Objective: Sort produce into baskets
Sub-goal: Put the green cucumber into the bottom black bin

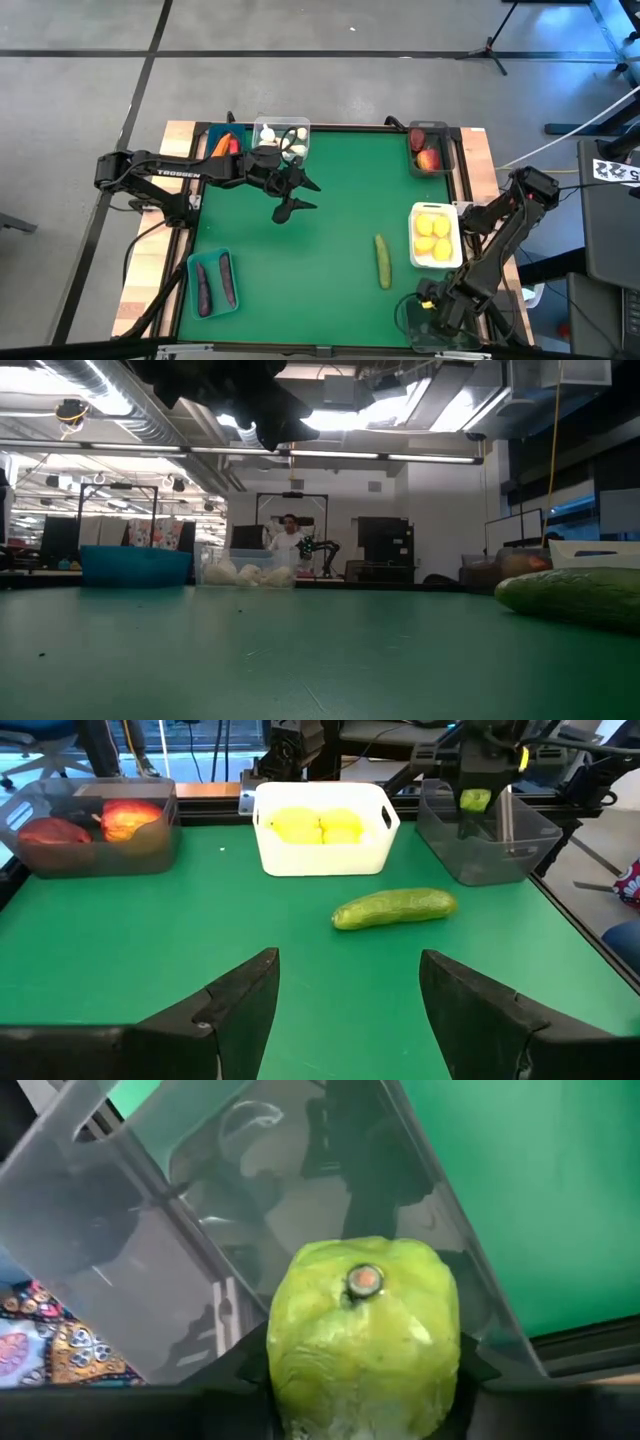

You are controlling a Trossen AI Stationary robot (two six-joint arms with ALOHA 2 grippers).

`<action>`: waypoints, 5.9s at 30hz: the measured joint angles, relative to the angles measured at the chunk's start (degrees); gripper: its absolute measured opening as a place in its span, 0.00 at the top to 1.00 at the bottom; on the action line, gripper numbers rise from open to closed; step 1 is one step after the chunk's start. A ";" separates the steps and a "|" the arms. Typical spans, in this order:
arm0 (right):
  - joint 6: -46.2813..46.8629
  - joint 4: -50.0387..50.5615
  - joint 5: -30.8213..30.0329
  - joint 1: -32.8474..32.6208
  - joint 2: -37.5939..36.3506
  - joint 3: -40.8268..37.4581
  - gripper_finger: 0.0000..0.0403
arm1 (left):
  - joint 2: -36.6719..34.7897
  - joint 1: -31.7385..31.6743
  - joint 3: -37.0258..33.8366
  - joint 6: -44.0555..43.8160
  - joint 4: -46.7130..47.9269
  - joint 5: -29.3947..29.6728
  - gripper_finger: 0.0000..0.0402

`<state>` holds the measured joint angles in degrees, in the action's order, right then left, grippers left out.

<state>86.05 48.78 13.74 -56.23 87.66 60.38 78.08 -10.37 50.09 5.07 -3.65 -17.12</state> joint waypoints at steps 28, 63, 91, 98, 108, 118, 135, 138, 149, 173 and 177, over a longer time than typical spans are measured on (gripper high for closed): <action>-6.35 -2.19 2.63 0.00 0.04 0.00 0.42 | 0.00 0.00 0.01 0.32 0.01 0.04 0.41; -29.63 -10.39 -26.79 16.13 -25.32 -0.02 0.36 | 24.08 11.10 12.03 16.69 -9.08 -3.85 0.41; -35.31 -11.44 -26.92 16.13 -25.66 -0.02 0.36 | 51.08 7.53 38.78 33.09 -9.90 -12.22 0.41; -35.37 -11.51 -28.40 16.13 -25.65 -0.02 0.36 | 56.56 8.62 42.93 29.57 -14.88 -2.10 0.41; -35.57 -11.45 -28.74 16.13 -25.64 -0.02 0.36 | 58.43 11.02 46.32 30.12 -1.69 3.89 0.41; -36.29 -11.50 -28.28 16.06 -25.60 -0.02 0.36 | 49.99 12.64 46.57 26.66 34.28 1.90 0.41; -37.30 -2.32 -21.63 17.40 -6.50 -0.04 0.36 | 37.65 13.29 46.61 22.00 50.86 0.97 0.41; -39.72 -2.41 -18.03 17.25 -0.98 -0.09 0.36 | 34.92 13.39 46.59 20.11 55.59 1.28 0.41; -43.02 -11.92 -11.64 17.27 6.05 -0.04 0.36 | 23.99 14.11 46.61 15.94 62.29 7.46 0.41; -56.35 -13.12 -12.89 31.18 13.77 -0.04 0.36 | 15.19 14.14 46.61 12.19 65.21 13.62 0.41; -62.29 -14.58 -13.68 36.86 13.77 1.84 0.36 | 15.19 14.14 46.61 12.48 66.60 14.45 0.41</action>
<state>23.76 34.20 0.06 -19.37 101.43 62.22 93.27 3.77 96.71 17.54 62.95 -2.68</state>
